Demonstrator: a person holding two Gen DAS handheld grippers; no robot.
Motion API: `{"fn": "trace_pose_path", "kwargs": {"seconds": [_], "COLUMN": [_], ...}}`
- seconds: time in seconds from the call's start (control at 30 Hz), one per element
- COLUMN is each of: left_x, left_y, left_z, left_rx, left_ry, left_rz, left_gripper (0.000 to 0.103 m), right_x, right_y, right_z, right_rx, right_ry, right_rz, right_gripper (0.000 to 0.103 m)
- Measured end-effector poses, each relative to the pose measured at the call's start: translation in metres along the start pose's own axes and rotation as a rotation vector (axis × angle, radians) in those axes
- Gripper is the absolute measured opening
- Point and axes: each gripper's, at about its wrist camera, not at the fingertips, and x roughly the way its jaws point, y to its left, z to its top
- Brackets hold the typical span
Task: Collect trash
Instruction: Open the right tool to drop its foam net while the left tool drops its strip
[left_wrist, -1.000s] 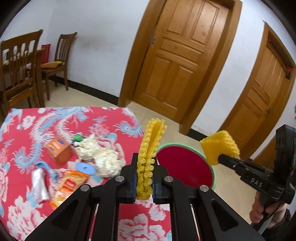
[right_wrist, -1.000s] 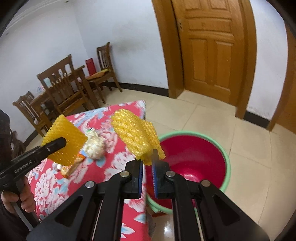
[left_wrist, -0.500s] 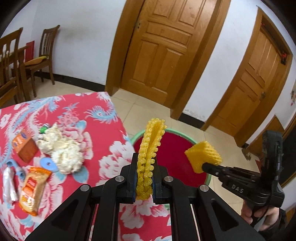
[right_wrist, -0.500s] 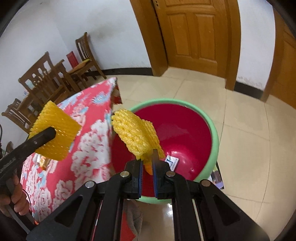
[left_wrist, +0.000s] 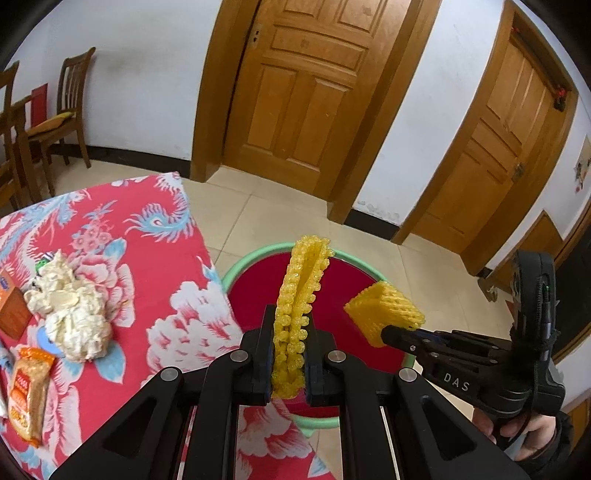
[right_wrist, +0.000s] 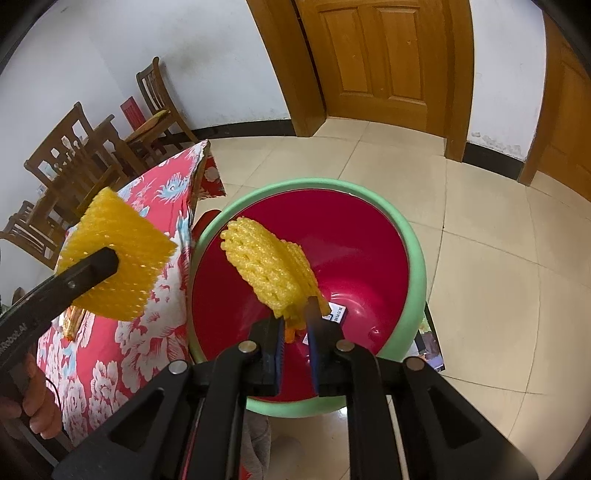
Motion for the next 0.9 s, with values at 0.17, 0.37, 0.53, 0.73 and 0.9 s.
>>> {"fn": "trace_pose_path", "kwargs": {"seconds": [0.17, 0.37, 0.53, 0.73, 0.9], "left_x": [0.011, 0.023, 0.036, 0.054, 0.061], "left_y": [0.0, 0.001, -0.001, -0.004, -0.01], "left_z": [0.001, -0.001, -0.004, -0.007, -0.007], "left_rx": [-0.002, -0.005, 0.0, 0.008, 0.028], "left_ry": [0.017, 0.042, 0.067, 0.108, 0.12], "left_rz": [-0.003, 0.002, -0.006, -0.024, -0.031], "left_gripper": [0.011, 0.011, 0.011, 0.011, 0.014], "right_x": [-0.004, -0.015, -0.025, -0.03, -0.026], "right_y": [0.001, 0.002, -0.001, -0.007, -0.013], "right_z": [0.002, 0.005, 0.008, 0.009, 0.008], "right_rx": [-0.005, -0.011, 0.007, 0.023, 0.041], "right_ry": [-0.017, -0.054, -0.085, -0.1, -0.09], "right_rz": [0.01, 0.009, 0.005, -0.012, -0.016], "right_gripper": [0.034, 0.043, 0.044, 0.044, 0.044]}}
